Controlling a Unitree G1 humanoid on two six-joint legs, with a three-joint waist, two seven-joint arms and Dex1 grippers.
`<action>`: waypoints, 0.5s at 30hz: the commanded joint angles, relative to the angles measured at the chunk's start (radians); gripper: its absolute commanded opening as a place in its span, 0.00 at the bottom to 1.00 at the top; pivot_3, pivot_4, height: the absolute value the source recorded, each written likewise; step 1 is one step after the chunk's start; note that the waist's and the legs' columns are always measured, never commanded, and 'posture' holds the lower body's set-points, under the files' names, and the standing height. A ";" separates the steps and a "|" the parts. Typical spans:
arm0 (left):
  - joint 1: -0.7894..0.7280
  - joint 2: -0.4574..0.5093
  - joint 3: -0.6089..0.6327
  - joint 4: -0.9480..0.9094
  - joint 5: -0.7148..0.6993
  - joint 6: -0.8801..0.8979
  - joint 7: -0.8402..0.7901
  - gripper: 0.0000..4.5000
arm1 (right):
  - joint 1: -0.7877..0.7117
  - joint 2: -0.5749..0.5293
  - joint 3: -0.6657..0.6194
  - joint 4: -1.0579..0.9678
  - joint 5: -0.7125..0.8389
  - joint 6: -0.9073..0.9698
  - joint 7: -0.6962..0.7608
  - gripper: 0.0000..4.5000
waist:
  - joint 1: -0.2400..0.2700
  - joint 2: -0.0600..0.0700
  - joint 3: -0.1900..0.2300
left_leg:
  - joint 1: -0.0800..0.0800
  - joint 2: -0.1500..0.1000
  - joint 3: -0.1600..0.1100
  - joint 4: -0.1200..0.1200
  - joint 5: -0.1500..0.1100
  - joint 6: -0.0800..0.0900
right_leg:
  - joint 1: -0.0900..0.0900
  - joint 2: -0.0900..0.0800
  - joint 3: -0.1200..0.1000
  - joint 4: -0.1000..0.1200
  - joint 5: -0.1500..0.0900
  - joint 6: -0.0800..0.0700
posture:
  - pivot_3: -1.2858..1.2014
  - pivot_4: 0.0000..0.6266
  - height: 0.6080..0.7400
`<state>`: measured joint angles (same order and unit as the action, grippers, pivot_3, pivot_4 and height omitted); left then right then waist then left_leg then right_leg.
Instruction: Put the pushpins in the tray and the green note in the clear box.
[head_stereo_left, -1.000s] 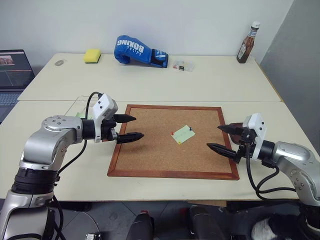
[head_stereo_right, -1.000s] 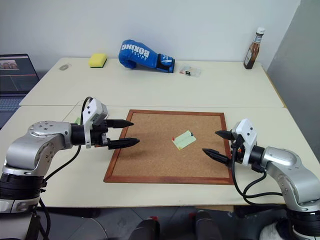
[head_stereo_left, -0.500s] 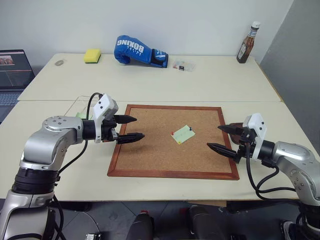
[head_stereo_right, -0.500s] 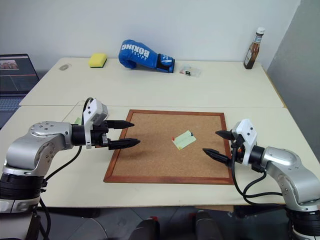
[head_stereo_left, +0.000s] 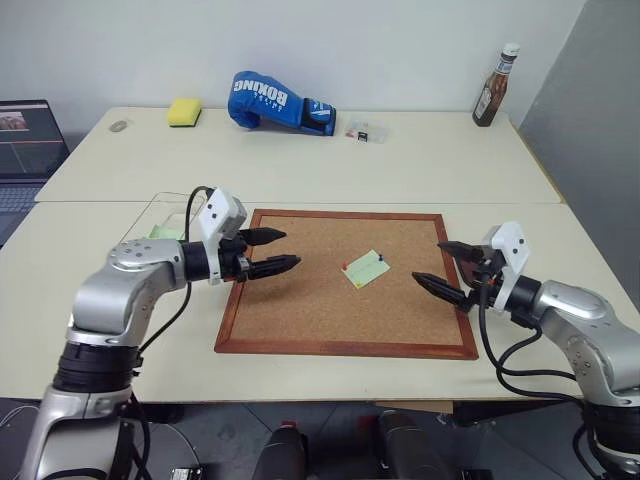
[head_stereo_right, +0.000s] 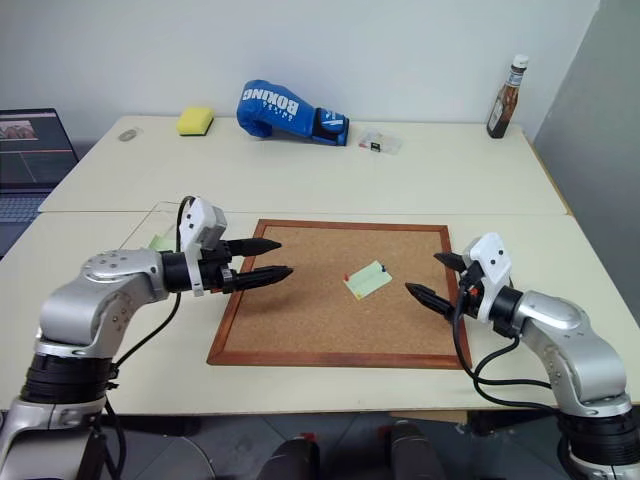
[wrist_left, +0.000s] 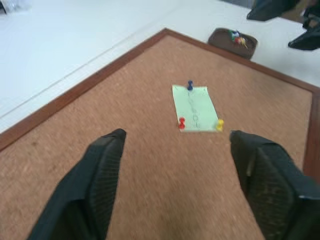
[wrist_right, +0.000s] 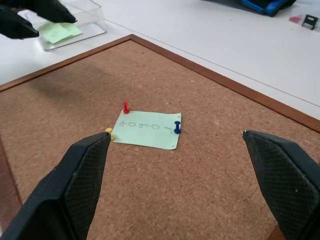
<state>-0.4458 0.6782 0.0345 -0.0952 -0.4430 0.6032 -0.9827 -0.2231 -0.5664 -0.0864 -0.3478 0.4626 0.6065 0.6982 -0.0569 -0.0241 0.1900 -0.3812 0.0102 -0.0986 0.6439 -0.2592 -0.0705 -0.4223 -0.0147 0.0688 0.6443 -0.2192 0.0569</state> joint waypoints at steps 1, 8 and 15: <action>0.018 -0.054 -0.027 -0.055 0.029 -0.051 0.064 0.57 | -0.040 0.037 0.041 0.004 -0.039 -0.050 -0.038 1.00 | 0.001 0.000 0.000 | 0.000 0.000 0.000 0.000 0.000 0.000 | 0.000 0.000 0.000 0.000 0.000 0.000 | 0.52 0.24 1.00; 0.044 -0.163 -0.069 -0.003 0.105 -0.161 0.167 0.27 | -0.083 0.119 0.116 0.088 -0.128 -0.126 -0.098 1.00 | 0.003 0.000 0.000 | 0.001 0.000 0.000 0.001 0.000 0.000 | 0.001 0.000 0.000 0.000 0.001 0.001 | 0.52 0.24 1.00; 0.077 -0.246 -0.078 -0.005 0.121 -0.181 0.237 0.00 | -0.114 0.197 0.139 0.158 -0.186 -0.164 -0.166 1.00 | 0.003 0.000 0.000 | 0.000 0.000 0.000 0.001 0.000 0.000 | 0.001 0.000 0.000 0.000 0.001 0.001 | 0.52 0.24 1.00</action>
<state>-0.3808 0.4376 -0.0382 -0.0712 -0.3293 0.4441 -0.7636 -0.3116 -0.3839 0.0485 -0.1830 0.2882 0.4745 0.5526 -0.0544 -0.0240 0.1899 -0.3807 0.0098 -0.0986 0.6447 -0.2591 -0.0705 -0.4216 -0.0147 0.0692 0.6450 -0.2182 0.0581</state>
